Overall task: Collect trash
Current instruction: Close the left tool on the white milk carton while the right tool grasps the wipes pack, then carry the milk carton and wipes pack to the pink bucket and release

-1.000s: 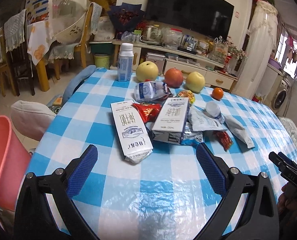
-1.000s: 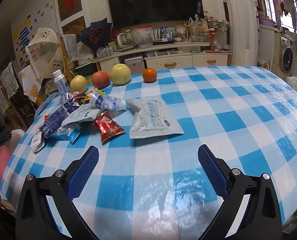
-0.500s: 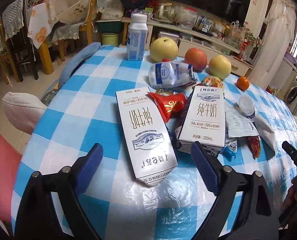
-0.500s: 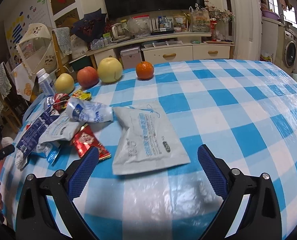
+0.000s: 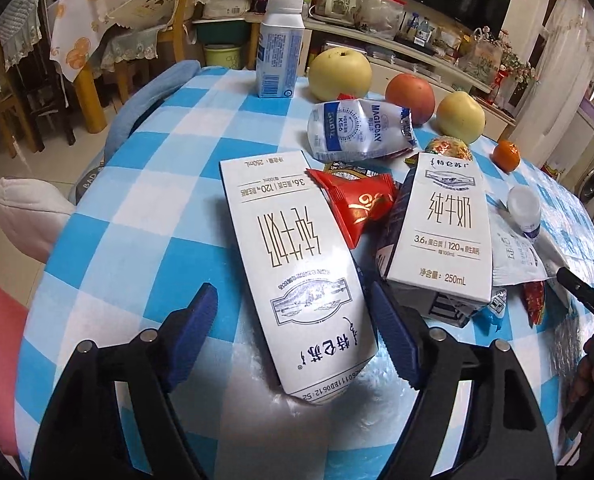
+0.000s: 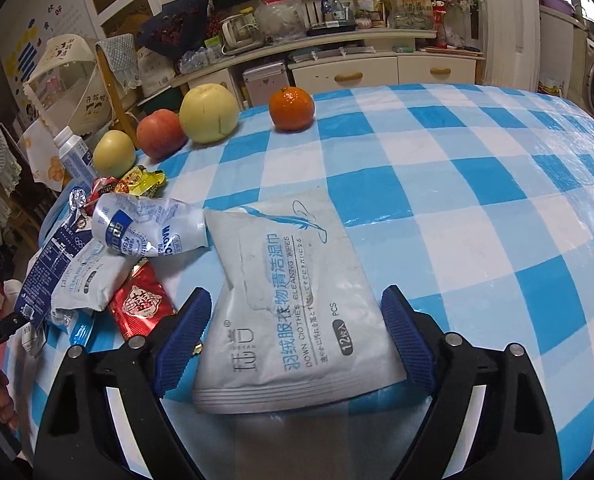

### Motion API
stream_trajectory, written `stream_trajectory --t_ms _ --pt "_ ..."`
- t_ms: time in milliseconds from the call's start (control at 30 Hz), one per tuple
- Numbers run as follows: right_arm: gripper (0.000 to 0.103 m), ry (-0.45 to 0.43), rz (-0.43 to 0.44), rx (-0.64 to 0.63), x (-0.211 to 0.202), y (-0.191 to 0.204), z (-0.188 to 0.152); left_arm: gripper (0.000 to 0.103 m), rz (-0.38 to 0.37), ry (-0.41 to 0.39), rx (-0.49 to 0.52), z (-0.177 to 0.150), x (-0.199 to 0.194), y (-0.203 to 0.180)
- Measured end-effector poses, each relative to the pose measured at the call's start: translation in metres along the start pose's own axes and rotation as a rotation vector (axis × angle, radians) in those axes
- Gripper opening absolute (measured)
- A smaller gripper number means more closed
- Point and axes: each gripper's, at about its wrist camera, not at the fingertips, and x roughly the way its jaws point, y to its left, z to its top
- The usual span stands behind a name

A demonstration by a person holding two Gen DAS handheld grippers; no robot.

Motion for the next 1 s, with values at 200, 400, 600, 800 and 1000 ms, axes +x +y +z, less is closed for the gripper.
stream_trajectory --t_ms 200,400,600,800,1000 --pt "0.086 0.015 -0.016 -0.005 0.008 0.006 0.006 0.079 -0.042 0.018 -0.037 0.003 0.010 0.004" --pt "0.077 0.020 -0.050 -0.031 0.011 0.012 0.006 0.066 -0.003 0.003 -0.030 0.004 0.012 0.003" --pt "0.071 0.019 -0.044 -0.060 0.008 0.018 0.005 0.064 -0.032 -0.009 -0.110 0.004 0.005 0.020" --pt "0.064 0.016 -0.025 -0.062 -0.001 0.020 0.001 0.064 -0.033 -0.018 -0.138 0.001 -0.005 0.029" --pt "0.061 -0.017 -0.006 -0.013 -0.019 0.013 -0.003 0.064 -0.026 -0.075 -0.124 0.000 -0.027 0.030"
